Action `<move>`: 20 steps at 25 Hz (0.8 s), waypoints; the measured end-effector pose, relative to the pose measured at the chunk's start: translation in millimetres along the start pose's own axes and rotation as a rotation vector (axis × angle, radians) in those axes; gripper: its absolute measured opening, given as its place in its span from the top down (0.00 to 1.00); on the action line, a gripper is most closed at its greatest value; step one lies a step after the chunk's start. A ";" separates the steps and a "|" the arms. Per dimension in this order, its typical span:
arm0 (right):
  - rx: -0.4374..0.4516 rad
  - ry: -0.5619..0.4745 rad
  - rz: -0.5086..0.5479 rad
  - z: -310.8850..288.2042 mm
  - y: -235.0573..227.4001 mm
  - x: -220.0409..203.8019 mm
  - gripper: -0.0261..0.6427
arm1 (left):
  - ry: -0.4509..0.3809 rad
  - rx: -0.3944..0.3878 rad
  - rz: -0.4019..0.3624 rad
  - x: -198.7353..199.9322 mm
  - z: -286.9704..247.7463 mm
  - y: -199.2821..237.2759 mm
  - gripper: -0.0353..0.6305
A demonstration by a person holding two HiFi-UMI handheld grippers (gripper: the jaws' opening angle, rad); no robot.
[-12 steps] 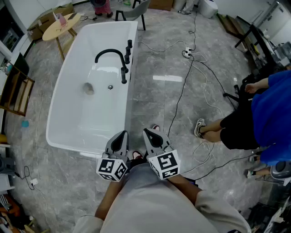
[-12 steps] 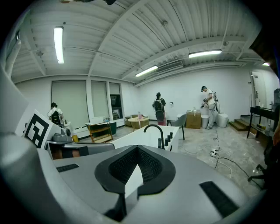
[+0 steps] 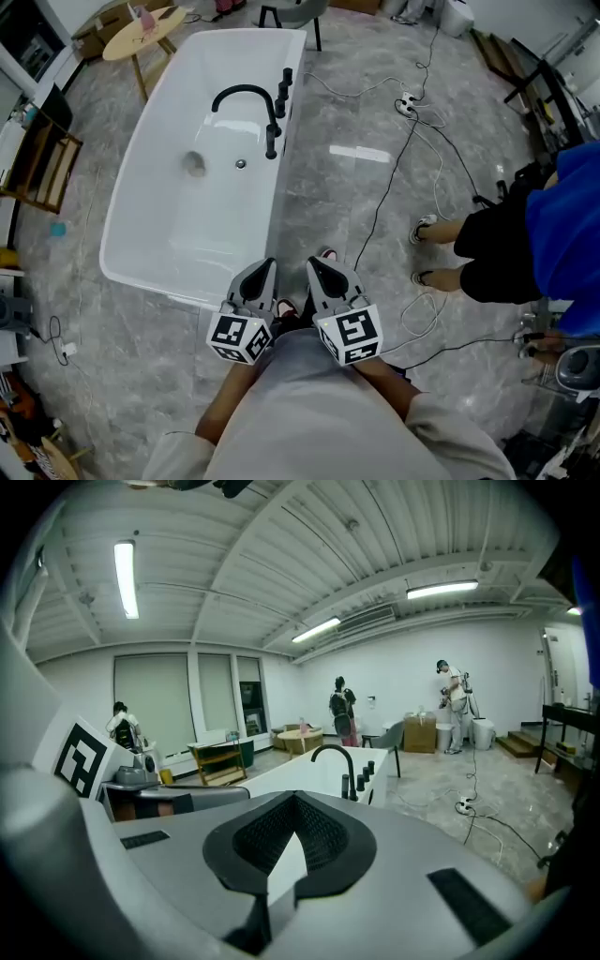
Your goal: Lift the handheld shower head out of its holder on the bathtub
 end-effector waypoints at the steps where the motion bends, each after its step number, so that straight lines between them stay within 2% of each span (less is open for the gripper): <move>1: 0.005 -0.002 -0.008 -1.8 1.2 -0.5 0.94 | 0.001 0.001 0.001 -0.8 0.2 1.5 0.94; 10: 0.044 0.012 -0.027 -19.7 1.7 2.5 0.93 | 0.022 0.028 0.011 1.7 -11.8 14.9 0.94; 20: 0.063 0.026 -0.037 -68.6 -30.8 19.6 0.93 | 0.032 0.068 0.010 17.2 -57.6 47.6 0.94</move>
Point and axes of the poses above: the fingertips, and each gripper's own axes: z backward along the fingers, y to its left, x out of its top, the point moved 1 cm from there along z, backward along the fingers, and after that the axes turned 11 degrees about -x, right-handed, at the moved point
